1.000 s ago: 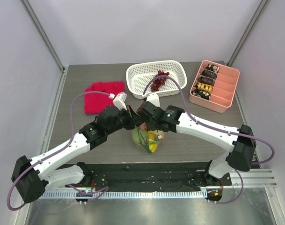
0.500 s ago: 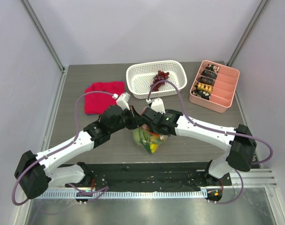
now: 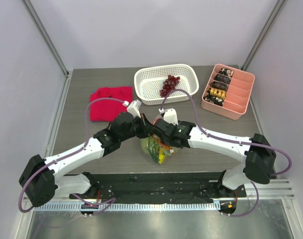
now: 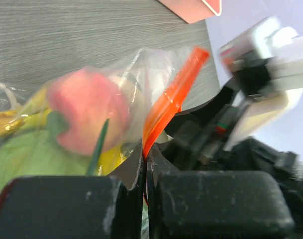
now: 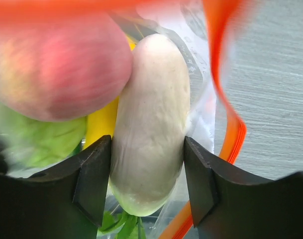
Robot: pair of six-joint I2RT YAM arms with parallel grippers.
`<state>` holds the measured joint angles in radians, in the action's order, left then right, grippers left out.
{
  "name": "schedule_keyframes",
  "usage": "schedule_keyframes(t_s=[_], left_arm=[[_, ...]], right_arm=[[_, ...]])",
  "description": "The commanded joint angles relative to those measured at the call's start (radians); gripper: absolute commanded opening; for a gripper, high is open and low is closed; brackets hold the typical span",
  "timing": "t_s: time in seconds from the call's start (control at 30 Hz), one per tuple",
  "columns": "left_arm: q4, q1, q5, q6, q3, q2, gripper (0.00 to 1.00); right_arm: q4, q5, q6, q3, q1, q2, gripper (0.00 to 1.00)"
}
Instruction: Open the zip-top bag and remove the fake food
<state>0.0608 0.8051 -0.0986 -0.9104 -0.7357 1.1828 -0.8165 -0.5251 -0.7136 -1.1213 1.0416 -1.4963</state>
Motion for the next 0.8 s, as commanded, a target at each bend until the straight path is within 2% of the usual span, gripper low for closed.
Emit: schedule_keyframes(t_s=[0.0,0.03,0.2,0.3,0.47,0.77], left_arm=[[0.071,0.008,0.002,0.005,0.007,-0.026,0.00],[0.071,0.006,0.007,0.005,0.007,-0.025,0.00],[0.079,0.006,-0.003,0.005,-0.008,-0.003,0.00],[0.073,0.006,-0.003,0.008,-0.014,-0.006,0.00],[0.047,0.006,0.011,0.019,-0.013,-0.031,0.00],[0.010,0.006,0.039,0.036,-0.002,-0.048,0.00]], right_arm=[[0.023,-0.018,-0.024,-0.089,0.008,0.137,0.04],[0.027,-0.009,-0.024,-0.106,0.009,0.155,0.01],[0.095,0.076,0.005,-0.101,0.028,0.240,0.01],[0.152,0.050,0.039,-0.060,0.041,0.281,0.01],[0.387,0.025,0.108,0.063,0.044,0.402,0.01],[0.393,-0.162,0.223,-0.141,0.015,0.340,0.01]])
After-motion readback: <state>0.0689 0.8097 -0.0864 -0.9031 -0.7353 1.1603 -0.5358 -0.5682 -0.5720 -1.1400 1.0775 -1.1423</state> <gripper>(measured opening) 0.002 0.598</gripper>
